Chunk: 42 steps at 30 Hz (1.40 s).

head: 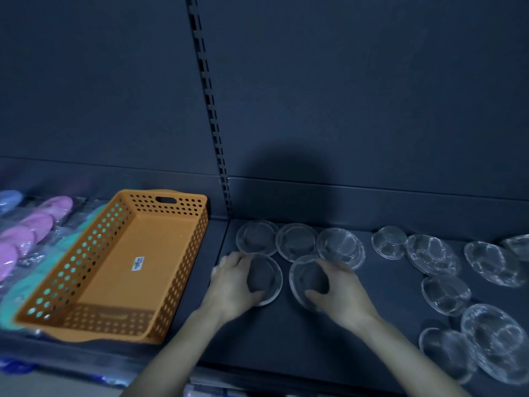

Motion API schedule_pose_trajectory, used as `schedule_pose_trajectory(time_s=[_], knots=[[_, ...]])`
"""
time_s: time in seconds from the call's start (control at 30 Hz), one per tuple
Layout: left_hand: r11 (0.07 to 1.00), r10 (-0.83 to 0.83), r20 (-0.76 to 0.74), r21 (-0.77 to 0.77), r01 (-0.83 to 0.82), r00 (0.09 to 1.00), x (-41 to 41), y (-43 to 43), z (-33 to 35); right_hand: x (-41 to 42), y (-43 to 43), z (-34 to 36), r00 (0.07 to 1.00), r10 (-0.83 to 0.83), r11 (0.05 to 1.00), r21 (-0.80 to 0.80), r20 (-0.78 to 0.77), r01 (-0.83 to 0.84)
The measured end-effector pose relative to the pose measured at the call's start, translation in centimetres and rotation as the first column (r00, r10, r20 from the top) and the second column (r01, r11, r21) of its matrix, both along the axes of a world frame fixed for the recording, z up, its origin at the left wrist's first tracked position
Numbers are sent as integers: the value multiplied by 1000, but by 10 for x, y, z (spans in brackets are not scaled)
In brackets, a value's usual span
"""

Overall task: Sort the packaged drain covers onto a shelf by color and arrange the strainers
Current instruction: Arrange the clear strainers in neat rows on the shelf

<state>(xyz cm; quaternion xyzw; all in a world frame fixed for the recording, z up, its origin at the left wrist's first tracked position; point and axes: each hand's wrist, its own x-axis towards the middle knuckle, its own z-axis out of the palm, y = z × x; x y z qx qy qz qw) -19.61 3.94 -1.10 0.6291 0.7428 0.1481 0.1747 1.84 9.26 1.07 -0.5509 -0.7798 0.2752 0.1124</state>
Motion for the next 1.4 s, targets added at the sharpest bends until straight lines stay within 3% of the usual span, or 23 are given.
schedule_pose_trajectory(time_s=[0.43, 0.93, 1.17, 1.4], knots=[[999, 16, 35, 38, -17, 999, -3, 0, -13, -24, 9, -8, 988, 71, 996, 35, 140, -77], [998, -53, 181, 29, 48, 982, -14, 4, -13, -33, 3, -14, 970, 102, 992, 44, 221, -115], [992, -96, 35, 82, 93, 995, -7, 6, -8, -31, -1, -13, 981, 84, 995, 33, 173, -91], [944, -255, 86, 238, 228, 963, 25, 17, 5, 17, -15, 6, 998, -58, 988, 145, 37, 52]])
